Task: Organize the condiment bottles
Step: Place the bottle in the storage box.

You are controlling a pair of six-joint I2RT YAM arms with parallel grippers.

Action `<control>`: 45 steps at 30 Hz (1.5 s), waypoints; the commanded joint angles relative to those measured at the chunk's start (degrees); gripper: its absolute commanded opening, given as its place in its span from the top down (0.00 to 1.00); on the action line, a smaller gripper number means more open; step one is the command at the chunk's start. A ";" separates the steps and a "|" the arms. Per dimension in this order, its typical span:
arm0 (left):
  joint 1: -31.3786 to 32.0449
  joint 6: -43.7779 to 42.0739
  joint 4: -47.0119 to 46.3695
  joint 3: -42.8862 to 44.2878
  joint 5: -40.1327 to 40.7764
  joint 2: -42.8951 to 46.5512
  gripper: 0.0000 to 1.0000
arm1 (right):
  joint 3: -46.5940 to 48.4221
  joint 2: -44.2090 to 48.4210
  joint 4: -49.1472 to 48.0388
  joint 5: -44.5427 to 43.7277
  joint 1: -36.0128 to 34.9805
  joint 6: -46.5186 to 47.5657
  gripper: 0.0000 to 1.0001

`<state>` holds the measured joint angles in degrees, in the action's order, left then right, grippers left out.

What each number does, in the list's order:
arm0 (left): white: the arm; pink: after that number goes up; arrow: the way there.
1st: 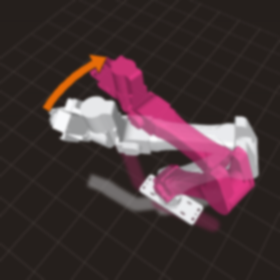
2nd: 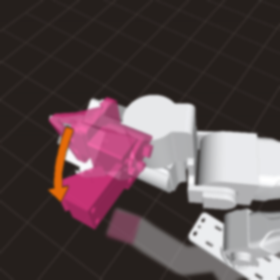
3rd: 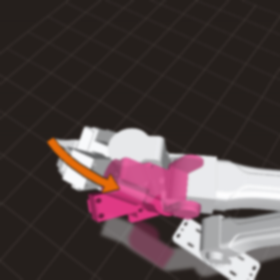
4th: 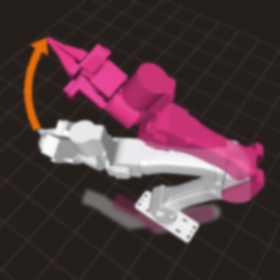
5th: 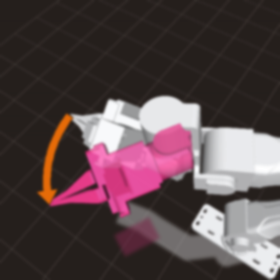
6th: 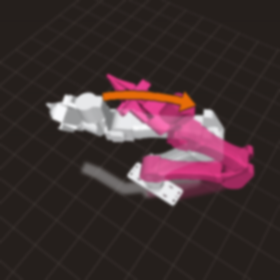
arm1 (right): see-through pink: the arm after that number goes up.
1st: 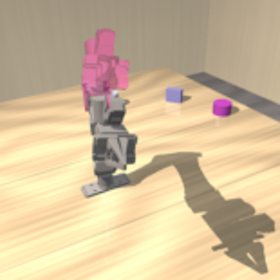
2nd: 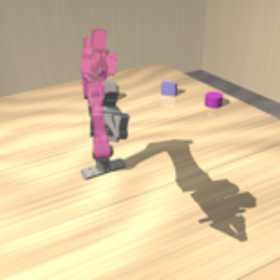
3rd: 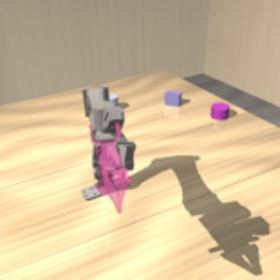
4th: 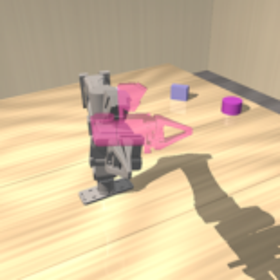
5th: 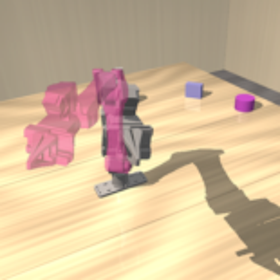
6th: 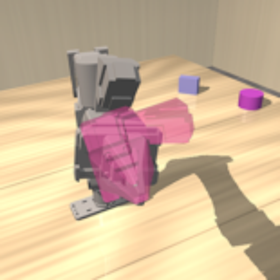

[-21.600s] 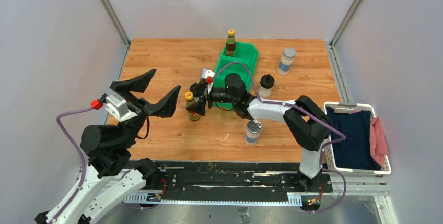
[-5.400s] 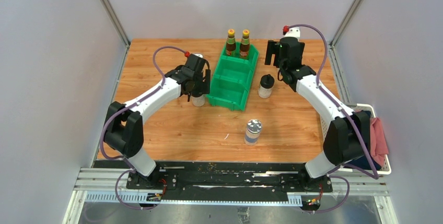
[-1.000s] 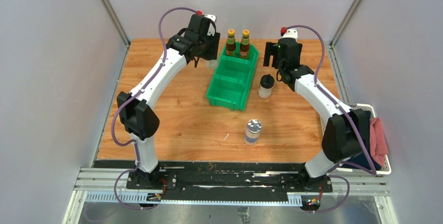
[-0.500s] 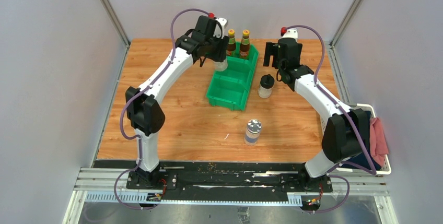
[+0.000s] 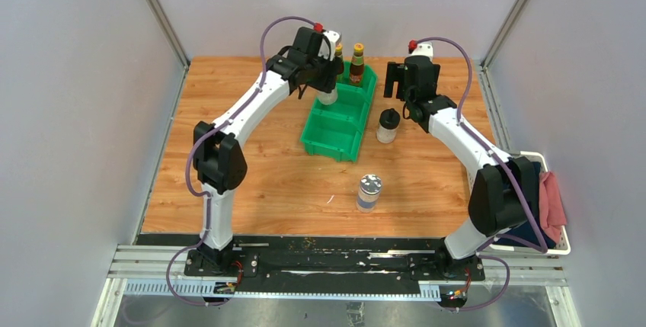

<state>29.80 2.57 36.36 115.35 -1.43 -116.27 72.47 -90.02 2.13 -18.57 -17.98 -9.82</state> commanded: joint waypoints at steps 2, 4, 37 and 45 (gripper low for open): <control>0.34 -2.24 -4.08 0.55 -0.72 -1.52 1.00 | 0.30 -1.10 -0.44 -1.47 -0.41 0.30 0.05; 0.42 -2.46 -4.43 0.70 -0.44 -2.10 1.00 | 0.39 -1.36 -0.46 -1.56 -0.37 0.33 0.06; 1.34 -4.89 -5.80 4.43 0.59 -9.50 1.00 | 2.02 -4.20 -0.61 -2.82 -0.35 1.06 0.05; 1.90 -5.60 -3.37 7.26 2.48 -11.30 1.00 | 2.33 -4.63 -0.64 -2.87 -0.33 1.27 0.05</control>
<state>31.07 -1.76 33.21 118.96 -0.62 -126.56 72.51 -93.76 2.09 -19.99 -18.00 -9.37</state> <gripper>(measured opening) 0.598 0.947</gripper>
